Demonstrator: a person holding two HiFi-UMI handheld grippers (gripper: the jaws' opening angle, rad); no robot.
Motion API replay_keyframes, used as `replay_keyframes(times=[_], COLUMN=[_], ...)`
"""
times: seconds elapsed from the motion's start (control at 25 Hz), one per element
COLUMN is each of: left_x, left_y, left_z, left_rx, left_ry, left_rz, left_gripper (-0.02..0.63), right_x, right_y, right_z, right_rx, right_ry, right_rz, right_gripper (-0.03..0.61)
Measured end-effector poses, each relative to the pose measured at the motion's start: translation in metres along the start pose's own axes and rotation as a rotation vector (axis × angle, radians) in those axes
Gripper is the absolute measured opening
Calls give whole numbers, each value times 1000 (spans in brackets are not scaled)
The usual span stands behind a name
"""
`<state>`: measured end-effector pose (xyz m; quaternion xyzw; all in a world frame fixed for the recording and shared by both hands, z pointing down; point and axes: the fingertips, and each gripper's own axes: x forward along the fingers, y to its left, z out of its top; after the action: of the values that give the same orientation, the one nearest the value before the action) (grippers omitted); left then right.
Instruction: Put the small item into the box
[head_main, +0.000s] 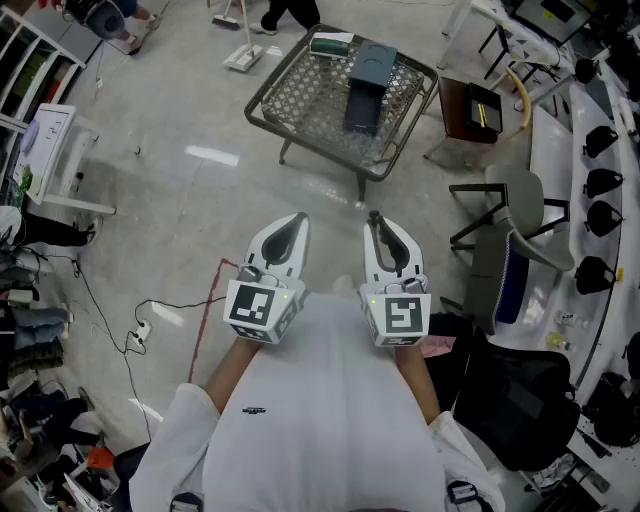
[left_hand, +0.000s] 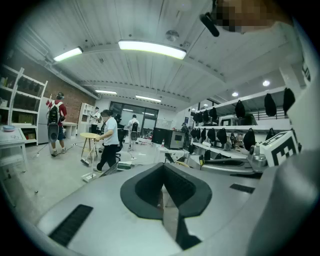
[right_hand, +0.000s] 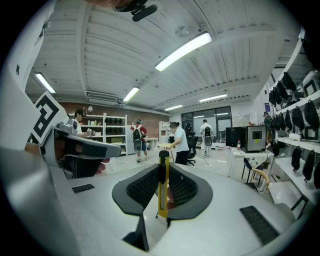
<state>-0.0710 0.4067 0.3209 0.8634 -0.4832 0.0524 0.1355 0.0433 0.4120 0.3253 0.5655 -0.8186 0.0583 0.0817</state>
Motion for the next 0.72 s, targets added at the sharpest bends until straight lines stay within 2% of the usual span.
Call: replay_keyframes(times=[0.24,0.36,0.72], left_x=[15,21,27], left_y=[-27,-38,-46], left_z=[-9,-18,-21], left_rx=[-1,4,-17], left_ry=[-16,-7,3], left_rz=[-9,-6,24], left_gripper=[2,2,2], right_x=[-11,-18,-20], right_y=[-20,-37,-51], right_z=[-1,-6,-21], right_rx=[-8,12,42], right_ry=[-32,-39,-31], right_rz=[47,42,56], right_gripper=[54,54,54])
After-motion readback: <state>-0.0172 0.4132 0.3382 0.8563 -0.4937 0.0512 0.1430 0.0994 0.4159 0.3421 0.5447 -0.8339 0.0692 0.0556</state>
